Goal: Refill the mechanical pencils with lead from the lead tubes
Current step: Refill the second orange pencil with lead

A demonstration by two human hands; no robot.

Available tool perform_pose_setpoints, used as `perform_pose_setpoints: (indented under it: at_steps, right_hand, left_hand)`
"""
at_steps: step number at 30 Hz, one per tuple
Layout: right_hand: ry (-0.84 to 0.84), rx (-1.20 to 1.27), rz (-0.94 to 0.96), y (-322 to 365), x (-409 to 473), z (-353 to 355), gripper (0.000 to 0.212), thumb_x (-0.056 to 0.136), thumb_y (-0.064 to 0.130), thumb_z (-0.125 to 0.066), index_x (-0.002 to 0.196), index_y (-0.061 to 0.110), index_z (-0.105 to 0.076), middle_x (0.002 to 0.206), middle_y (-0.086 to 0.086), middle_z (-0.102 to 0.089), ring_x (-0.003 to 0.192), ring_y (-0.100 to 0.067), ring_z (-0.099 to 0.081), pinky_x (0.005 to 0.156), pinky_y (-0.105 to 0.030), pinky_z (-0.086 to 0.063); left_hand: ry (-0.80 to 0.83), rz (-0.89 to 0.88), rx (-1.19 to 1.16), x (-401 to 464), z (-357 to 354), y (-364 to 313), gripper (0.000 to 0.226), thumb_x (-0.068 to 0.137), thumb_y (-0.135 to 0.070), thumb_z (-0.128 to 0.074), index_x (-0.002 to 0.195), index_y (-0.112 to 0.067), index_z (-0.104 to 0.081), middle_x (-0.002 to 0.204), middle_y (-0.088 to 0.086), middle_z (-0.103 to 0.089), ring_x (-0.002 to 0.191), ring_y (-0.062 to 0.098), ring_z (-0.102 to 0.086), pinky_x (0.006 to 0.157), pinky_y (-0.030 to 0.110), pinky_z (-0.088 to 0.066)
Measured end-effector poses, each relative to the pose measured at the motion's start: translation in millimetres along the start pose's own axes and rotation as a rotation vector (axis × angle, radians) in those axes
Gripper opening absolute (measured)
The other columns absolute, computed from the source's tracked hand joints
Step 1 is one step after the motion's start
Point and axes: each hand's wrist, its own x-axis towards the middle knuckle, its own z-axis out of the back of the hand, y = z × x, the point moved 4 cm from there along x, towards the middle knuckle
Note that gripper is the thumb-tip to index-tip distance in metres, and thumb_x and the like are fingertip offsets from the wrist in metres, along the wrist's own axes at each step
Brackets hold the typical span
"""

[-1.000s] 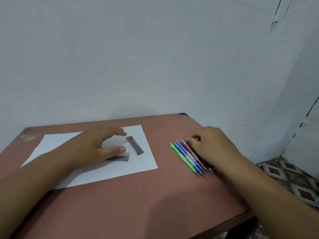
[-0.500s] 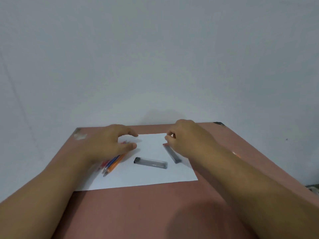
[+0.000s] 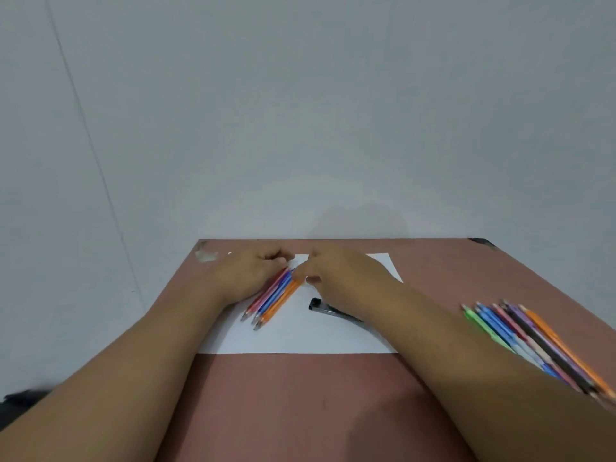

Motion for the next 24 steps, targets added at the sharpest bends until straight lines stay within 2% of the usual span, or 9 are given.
perform_pose_setpoints:
  at_steps: [3, 8, 11, 15, 18, 21, 23, 24]
  right_hand:
    - [-0.062, 0.028, 0.032, -3.6, -2.1, -6.3, 0.024, 0.097, 0.017, -0.059, 0.110, 0.033, -0.071, 0.098, 0.007, -0.056, 0.086, -0.020, -0.059, 0.068, -0.036, -0.053]
    - [-0.038, 0.044, 0.034, -9.4, 2.0, -3.5, 0.024, 0.098, 0.018, -0.063, 0.114, 0.034, -0.071, 0.109, 0.009, -0.062, 0.097, -0.019, -0.060, 0.078, -0.035, -0.053]
    - [-0.011, 0.025, 0.042, -10.1, 2.6, -3.8, 0.022, 0.100, 0.022, -0.062, 0.117, 0.033, -0.070, 0.112, 0.007, -0.064, 0.100, -0.019, -0.060, 0.076, -0.030, -0.047]
    - [-0.023, 0.053, -0.001, -18.0, 2.7, -5.6, 0.015, 0.099, 0.024, -0.063, 0.105, 0.038, -0.067, 0.105, 0.008, -0.064, 0.096, -0.017, -0.057, 0.078, -0.035, -0.053]
    - [0.003, 0.119, -0.038, -27.5, -3.0, -8.2, 0.019, 0.099, 0.024, -0.060, 0.095, 0.043, -0.062, 0.098, 0.010, -0.055, 0.091, -0.017, -0.058, 0.075, -0.032, -0.050]
    - [-0.020, 0.225, -0.040, -33.8, -9.9, -0.7, 0.019, 0.101, 0.028, -0.055, 0.092, 0.044, -0.060, 0.097, 0.009, -0.050, 0.090, -0.018, -0.058, 0.076, -0.031, -0.049]
    - [-0.065, 0.289, -0.057, -37.9, -14.0, 8.1, 0.018, 0.102, 0.028, -0.055, 0.089, 0.041, -0.060, 0.097, 0.007, -0.052, 0.091, -0.016, -0.055, 0.071, -0.028, -0.042]
    - [-0.088, 0.312, -0.061, -40.2, -15.7, 11.7, 0.018, 0.102, 0.027, -0.056, 0.089, 0.039, -0.060, 0.095, 0.006, -0.055, 0.091, -0.014, -0.052, 0.070, -0.030, -0.041]
  left_hand:
    - [0.008, 0.036, 0.001, 0.1, -2.4, -1.2, 0.025, 0.104, -0.043, -0.045, 0.109, -0.044, -0.069, 0.106, -0.016, -0.071, 0.100, 0.007, -0.066, 0.098, 0.037, -0.052]
    - [0.036, 0.029, -0.019, -0.6, -5.3, -5.6, 0.025, 0.105, -0.041, -0.045, 0.113, -0.041, -0.068, 0.108, -0.016, -0.069, 0.103, 0.006, -0.064, 0.100, 0.036, -0.051]
    - [0.048, 0.032, -0.010, -1.5, -6.2, -5.4, 0.026, 0.105, -0.043, -0.043, 0.115, -0.042, -0.067, 0.110, -0.015, -0.069, 0.103, 0.007, -0.065, 0.101, 0.037, -0.051]
    - [0.045, 0.041, -0.023, -2.1, -5.4, -6.4, 0.024, 0.105, -0.045, -0.045, 0.112, -0.044, -0.068, 0.106, -0.021, -0.069, 0.102, 0.006, -0.064, 0.102, 0.037, -0.049]
    - [0.056, 0.027, -0.006, -4.1, -6.3, -11.3, 0.024, 0.105, -0.045, -0.045, 0.113, -0.042, -0.068, 0.105, -0.020, -0.069, 0.100, 0.005, -0.064, 0.099, 0.035, -0.049]
    - [0.057, -0.010, -0.014, -4.0, -6.9, -13.2, 0.025, 0.105, -0.041, -0.046, 0.114, -0.040, -0.069, 0.109, -0.019, -0.070, 0.105, 0.007, -0.064, 0.103, 0.035, -0.047]
    - [0.052, -0.028, -0.056, -3.7, -7.6, -13.9, 0.025, 0.105, -0.037, -0.048, 0.114, -0.034, -0.071, 0.113, -0.013, -0.071, 0.110, 0.010, -0.063, 0.104, 0.026, -0.044]
    - [0.047, -0.028, -0.089, -4.1, -8.0, -14.8, 0.026, 0.106, -0.037, -0.048, 0.114, -0.032, -0.072, 0.115, -0.010, -0.071, 0.112, 0.011, -0.062, 0.099, 0.019, -0.043]
